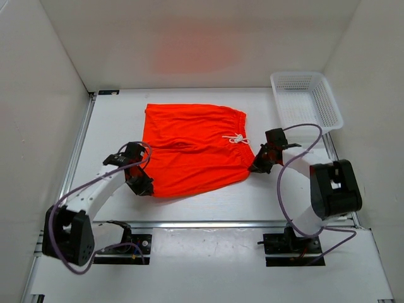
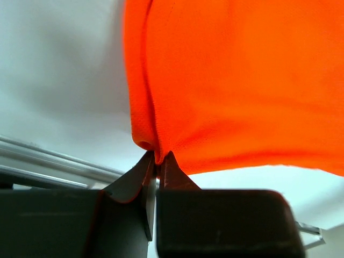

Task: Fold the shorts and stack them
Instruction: Fold the shorts

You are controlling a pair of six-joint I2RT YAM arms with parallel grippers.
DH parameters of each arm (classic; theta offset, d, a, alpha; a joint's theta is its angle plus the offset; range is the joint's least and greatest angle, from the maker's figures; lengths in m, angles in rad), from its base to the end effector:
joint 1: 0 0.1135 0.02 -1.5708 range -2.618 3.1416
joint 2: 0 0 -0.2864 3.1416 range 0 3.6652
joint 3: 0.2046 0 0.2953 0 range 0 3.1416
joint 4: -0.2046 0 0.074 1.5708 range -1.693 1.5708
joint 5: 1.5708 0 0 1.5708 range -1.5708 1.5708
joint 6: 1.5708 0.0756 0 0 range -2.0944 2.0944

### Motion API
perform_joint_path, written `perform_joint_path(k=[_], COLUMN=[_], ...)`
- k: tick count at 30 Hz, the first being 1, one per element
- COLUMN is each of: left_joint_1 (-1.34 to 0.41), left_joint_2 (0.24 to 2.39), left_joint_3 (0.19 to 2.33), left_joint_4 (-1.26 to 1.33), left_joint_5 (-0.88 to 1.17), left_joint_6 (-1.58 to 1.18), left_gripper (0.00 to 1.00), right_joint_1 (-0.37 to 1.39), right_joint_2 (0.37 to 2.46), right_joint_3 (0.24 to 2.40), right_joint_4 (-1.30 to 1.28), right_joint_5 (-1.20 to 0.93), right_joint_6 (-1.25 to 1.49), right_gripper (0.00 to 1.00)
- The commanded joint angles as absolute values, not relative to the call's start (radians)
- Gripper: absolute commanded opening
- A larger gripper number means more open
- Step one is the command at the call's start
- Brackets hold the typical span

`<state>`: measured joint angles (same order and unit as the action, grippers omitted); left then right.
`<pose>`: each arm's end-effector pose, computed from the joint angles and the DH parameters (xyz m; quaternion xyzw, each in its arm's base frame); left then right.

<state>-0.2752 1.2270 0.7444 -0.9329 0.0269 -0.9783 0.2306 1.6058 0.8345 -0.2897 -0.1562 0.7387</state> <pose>0.2213 -0.0646 0.1543 -0.3423 0.9363 -0.0564 0.0550 0.3397 0.0918 0.1114 0.2234 0.9387 0.1839 0.1873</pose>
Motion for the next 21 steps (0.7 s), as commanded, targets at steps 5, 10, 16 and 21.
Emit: perform_joint_path(k=[5,10,16,21], left_joint_1=[-0.278,-0.287,-0.268,-0.226], left_joint_2=[0.965,1.021,1.277,1.569], left_joint_3=[0.755,0.967,1.403,1.696], left_joint_4=[-1.090,-1.149,-1.172,-1.146], left_joint_5=[0.005,-0.041,-0.120,-0.111], left_joint_6=[-1.009,-0.951,-0.806,-0.756], left_gripper=[0.11,0.11,0.11,0.11], right_joint_1=[0.235,0.235,0.235,0.225], right_joint_2=[1.292,1.050,1.077,1.265], right_joint_3=[0.674,0.696,0.868,1.109], right_joint_4=[-0.587,-0.777,-0.871,-0.861], right_joint_5=[-0.009,0.063,0.127,0.202], right_joint_6=[0.733,0.761,0.752,0.723], right_gripper=[0.00,0.00,0.00,0.00])
